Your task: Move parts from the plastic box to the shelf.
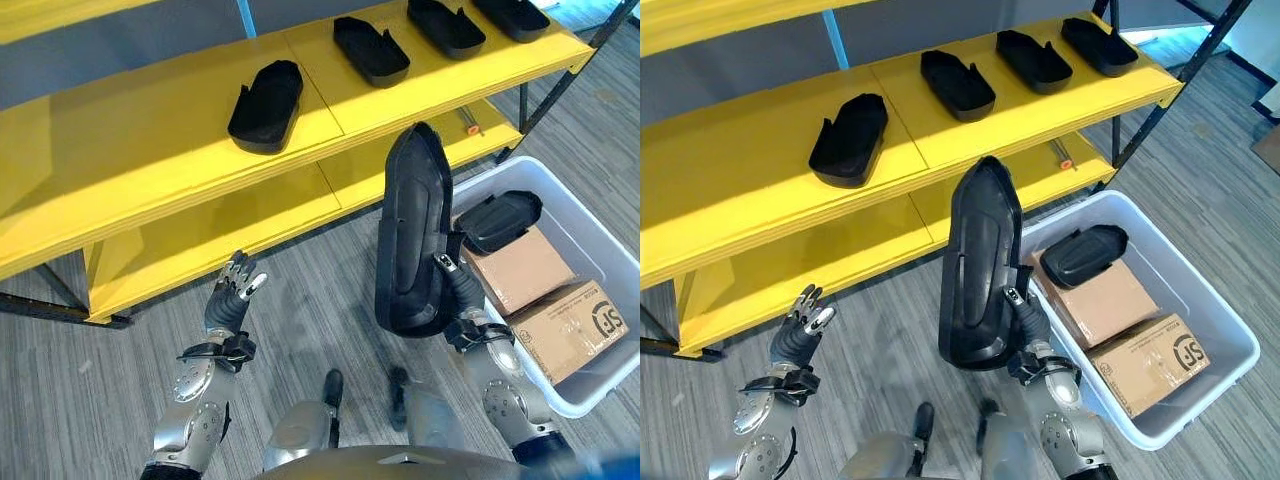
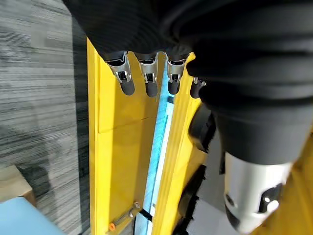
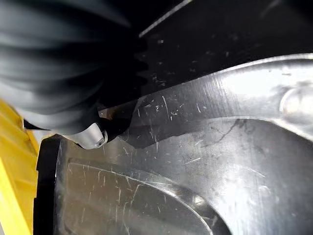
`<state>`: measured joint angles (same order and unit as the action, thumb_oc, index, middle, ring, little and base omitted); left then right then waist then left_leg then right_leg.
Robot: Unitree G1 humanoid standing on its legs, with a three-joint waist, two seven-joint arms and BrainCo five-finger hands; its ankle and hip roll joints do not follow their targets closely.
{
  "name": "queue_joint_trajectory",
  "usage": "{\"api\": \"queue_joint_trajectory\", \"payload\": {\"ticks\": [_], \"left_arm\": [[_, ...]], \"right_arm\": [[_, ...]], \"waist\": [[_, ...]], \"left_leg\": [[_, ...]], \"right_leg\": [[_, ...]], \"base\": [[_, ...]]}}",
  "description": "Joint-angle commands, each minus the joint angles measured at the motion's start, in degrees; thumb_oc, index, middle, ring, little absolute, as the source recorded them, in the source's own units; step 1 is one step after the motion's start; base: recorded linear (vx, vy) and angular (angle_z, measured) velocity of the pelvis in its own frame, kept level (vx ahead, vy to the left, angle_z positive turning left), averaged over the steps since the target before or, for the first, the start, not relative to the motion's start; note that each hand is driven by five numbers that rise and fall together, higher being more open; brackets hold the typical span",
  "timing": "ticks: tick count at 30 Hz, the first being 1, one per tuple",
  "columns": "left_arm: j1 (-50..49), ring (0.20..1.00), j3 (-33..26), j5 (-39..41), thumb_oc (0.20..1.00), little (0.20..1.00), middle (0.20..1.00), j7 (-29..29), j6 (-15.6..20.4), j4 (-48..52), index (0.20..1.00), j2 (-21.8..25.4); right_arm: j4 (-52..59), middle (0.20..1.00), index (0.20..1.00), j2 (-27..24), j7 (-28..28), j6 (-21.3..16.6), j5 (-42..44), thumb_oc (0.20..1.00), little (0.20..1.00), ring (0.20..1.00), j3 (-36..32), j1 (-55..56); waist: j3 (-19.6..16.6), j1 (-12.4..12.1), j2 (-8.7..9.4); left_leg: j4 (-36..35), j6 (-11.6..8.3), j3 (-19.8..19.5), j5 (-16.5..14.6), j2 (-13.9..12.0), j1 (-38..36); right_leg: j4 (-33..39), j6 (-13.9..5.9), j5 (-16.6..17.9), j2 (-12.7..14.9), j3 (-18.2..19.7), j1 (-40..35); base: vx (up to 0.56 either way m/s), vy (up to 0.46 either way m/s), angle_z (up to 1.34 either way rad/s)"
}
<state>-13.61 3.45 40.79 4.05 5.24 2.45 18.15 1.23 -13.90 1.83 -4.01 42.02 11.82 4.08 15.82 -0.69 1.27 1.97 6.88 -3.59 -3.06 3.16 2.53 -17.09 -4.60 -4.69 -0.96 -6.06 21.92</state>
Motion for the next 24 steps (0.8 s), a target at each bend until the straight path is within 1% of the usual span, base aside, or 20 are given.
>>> {"api": "queue_joint_trajectory", "payload": {"ticks": [1,2,3,4,5,8,9,11,14,15,16,17,18,20,21,22,23,24], "left_arm": [[-1.2,1.0,-0.28,-2.36,1.0,1.0,1.0,-2.06,2.44,5.36,1.0,1.06],[-1.55,1.0,0.05,-2.36,1.0,1.0,1.0,-2.7,2.66,5.49,1.0,0.6],[-1.57,1.0,0.26,-2.25,1.0,1.0,1.0,-2.69,2.77,5.61,1.0,0.15],[-1.59,1.0,0.27,-2.25,1.0,1.0,1.0,-2.69,2.77,5.62,1.0,0.14],[-2.05,1.0,0.13,-1.49,1.0,1.0,1.0,-2.76,2.84,6.09,1.0,-0.39],[-2.1,1.0,0.75,-0.47,1.0,1.0,1.0,-2.62,2.5,6.51,1.0,-0.76],[-2.1,1.0,0.75,-0.47,1.0,1.0,1.0,-2.61,2.49,6.52,1.0,-0.76],[-1.53,1.0,1.03,-0.44,1.0,1.0,1.0,-2.32,2.34,6.77,1.0,-0.95],[-1.09,1.0,1.27,-0.14,1.0,1.0,1.0,-1.82,2.18,6.58,1.0,-1.36],[-1.09,1.0,1.27,-0.14,1.0,1.0,1.0,-1.81,2.17,6.59,1.0,-1.36],[-1.04,1.0,1.22,0.15,1.0,1.0,1.0,-1.66,2.23,6.59,1.0,-1.55],[-1.18,1.0,1.01,0.37,1.0,1.0,1.0,-1.77,2.36,6.64,1.0,-1.64],[-1.38,1.0,0.85,1.2,1.0,1.0,1.0,-1.89,2.76,6.77,1.0,-1.81],[-1.36,1.0,0.84,1.2,1.0,1.0,1.0,-1.89,2.75,6.77,1.0,-1.8],[-1.16,1.0,0.98,1.82,1.0,1.0,1.0,-1.65,2.98,6.58,1.0,-1.93],[-1.16,1.0,0.97,1.82,1.0,1.0,1.0,-1.65,2.98,6.58,1.0,-1.93],[-2.33,1.0,-0.12,1.53,1.0,1.0,1.0,-1.53,2.74,6.71,1.0,-2.21],[-2.73,1.0,-0.5,1.76,1.0,1.0,1.0,-1.44,2.53,6.73,1.0,-2.25]], "right_arm": [[6.46,0.2,0.2,0.36,-1.92,-4.42,2.28,0.2,0.2,0.2,-2.0,1.14],[6.43,0.2,0.2,0.16,-2.23,-4.34,2.36,0.2,0.2,0.2,-2.22,1.87],[6.19,0.2,0.2,-0.07,-2.26,-4.39,2.34,0.2,0.2,0.2,-2.31,2.22],[6.19,0.2,0.2,-0.09,-2.26,-4.4,2.34,0.2,0.2,0.2,-2.3,2.25],[5.94,0.2,0.2,-0.6,-2.17,-4.0,2.19,0.2,0.2,0.2,-2.79,2.45],[5.19,0.2,0.2,-0.61,-1.51,-3.93,2.52,0.2,0.2,0.2,-3.82,2.61],[5.17,0.2,0.2,-0.61,-1.52,-3.94,2.53,0.2,0.2,0.2,-3.82,2.6],[4.91,0.2,0.2,-0.74,-1.14,-3.85,2.37,0.2,0.2,0.2,-4.98,2.58],[4.62,0.2,0.2,-0.74,-0.84,-3.95,2.43,0.2,0.2,0.2,-5.37,2.28],[4.61,0.2,0.2,-0.75,-0.84,-3.96,2.44,0.2,0.2,0.2,-5.37,2.28],[4.62,0.2,0.2,-0.83,-0.78,-4.06,2.36,0.2,0.2,0.2,-5.36,2.14],[4.59,0.2,0.2,-0.91,-0.83,-4.17,2.52,0.2,0.2,0.2,-5.15,2.05],[4.94,0.2,0.2,-1.57,-1.11,-4.33,2.58,0.2,0.2,0.2,-5.19,2.18],[4.93,0.2,0.2,-1.55,-1.11,-4.33,2.58,0.2,0.2,0.2,-5.19,2.16],[5.1,0.2,0.2,-1.98,-0.78,-4.87,3.57,0.2,0.2,0.2,-5.39,2.37],[5.08,0.2,0.2,-1.98,-0.78,-4.87,3.57,0.2,0.2,0.2,-5.39,2.36],[5.16,0.2,0.2,-1.82,-0.81,-4.73,3.52,0.2,0.2,0.2,-5.51,3.14],[5.1,0.2,0.2,-1.7,-0.8,-4.69,3.6,0.2,0.2,0.2,-5.64,3.6]], "waist": [[-2.11,3.32,1.42],[-2.62,3.49,1.6],[-3.42,3.5,1.41],[-3.38,3.51,1.38],[-4.61,3.15,0.87],[-6.65,3.14,-0.02],[-6.61,3.2,-0.02],[-7.94,3.12,-0.35],[-8.13,2.82,-0.46],[-8.12,2.86,-0.46],[-7.98,2.65,-0.47],[-7.62,2.4,-0.56],[-5.62,1.55,-0.71],[-5.87,1.71,-0.63],[-3.35,0.98,-0.32],[-3.39,0.98,-0.36],[-3.45,0.71,-0.01],[-3.36,0.64,0.35]], "left_leg": [[-2.35,-2.24,-2.16,-1.29,3.69,-4.81],[-2.55,-2.31,-1.88,-1.38,3.88,-5.28],[-2.97,-2.53,-2.07,-1.42,3.76,-5.68],[-3.04,-2.54,-2.09,-1.41,3.73,-5.8],[-3.11,-2.82,-1.42,-1.78,3.35,-6.48],[-2.12,-3.68,-1.32,-2.9,2.55,-7.85],[-2.09,-3.69,-1.39,-2.93,2.55,-7.89],[-1.12,-4.68,-1.9,-3.8,1.89,-8.99],[1.47,-5.51,-2.26,-4.69,1.84,-8.7],[1.56,-5.51,-2.3,-4.74,1.84,-8.67],[3.33,-5.89,-2.36,-5.08,1.92,-8.05],[6.8,-6.71,-2.3,-4.61,2.15,-6.69],[17.81,-9.59,-1.76,-1.07,2.97,-1.27],[17.8,-9.57,-1.88,-0.88,3.09,-0.91],[25.31,-12.56,1.18,2.34,2.75,4.65],[25.47,-12.56,1.18,2.26,2.71,4.79],[22.99,-10.89,2.44,0.7,-0.3,5.58],[20.63,-10.27,3.2,-0.53,-3.18,4.66]], "right_leg": [[10.46,-1.05,7.13,-0.09,0.97,-7.44],[11.09,-0.57,7.22,-0.19,1.24,-9.27],[11.39,-0.2,7.01,-0.71,1.66,-10.24],[11.45,-0.19,7.01,-0.74,1.64,-10.36],[12.22,0.2,6.46,-0.15,-0.12,-12.21],[12.65,1.01,4.16,0.0,-2.13,-15.81],[12.66,1.01,4.13,0.01,-2.19,-15.89],[12.69,1.68,2.41,0.19,-3.65,-18.52],[12.48,2.25,1.33,0.44,-4.52,-19.83],[12.48,2.25,1.31,0.44,-4.56,-19.86],[12.55,2.46,1.05,0.57,-4.71,-20.22],[12.77,2.85,0.76,0.59,-4.81,-20.74],[13.35,3.6,0.78,0.88,-5.03,-21.7],[13.4,3.58,0.89,1.0,-5.16,-21.41],[14.56,3.88,1.19,2.2,-7.05,-22.28],[14.56,3.89,1.2,2.16,-7.06,-22.22],[15.47,3.46,1.23,2.69,-7.52,-22.36],[15.48,3.24,1.02,3.13,-7.58,-22.86]], "base": [[0.27,-0.077,0.16],[0.21,-0.097,0.68],[0.1,-0.059,0.94],[0.16,-0.085,0.9],[0.16,-0.085,0.44],[0.18,-0.11,0.34],[0.08,-0.059,0.32],[0.14,-0.112,0.19],[0.09,-0.077,0.4],[0.04,-0.045,0.34],[0.03,-0.051,0.16],[-0.01,-0.082,0.1],[-0.03,-0.058,0.15],[-0.06,-0.037,0.39],[-0.08,-0.043,0.48],[-0.06,-0.06,0.42],[0.06,-0.006,0.4],[0.09,0.014,0.51]]}}
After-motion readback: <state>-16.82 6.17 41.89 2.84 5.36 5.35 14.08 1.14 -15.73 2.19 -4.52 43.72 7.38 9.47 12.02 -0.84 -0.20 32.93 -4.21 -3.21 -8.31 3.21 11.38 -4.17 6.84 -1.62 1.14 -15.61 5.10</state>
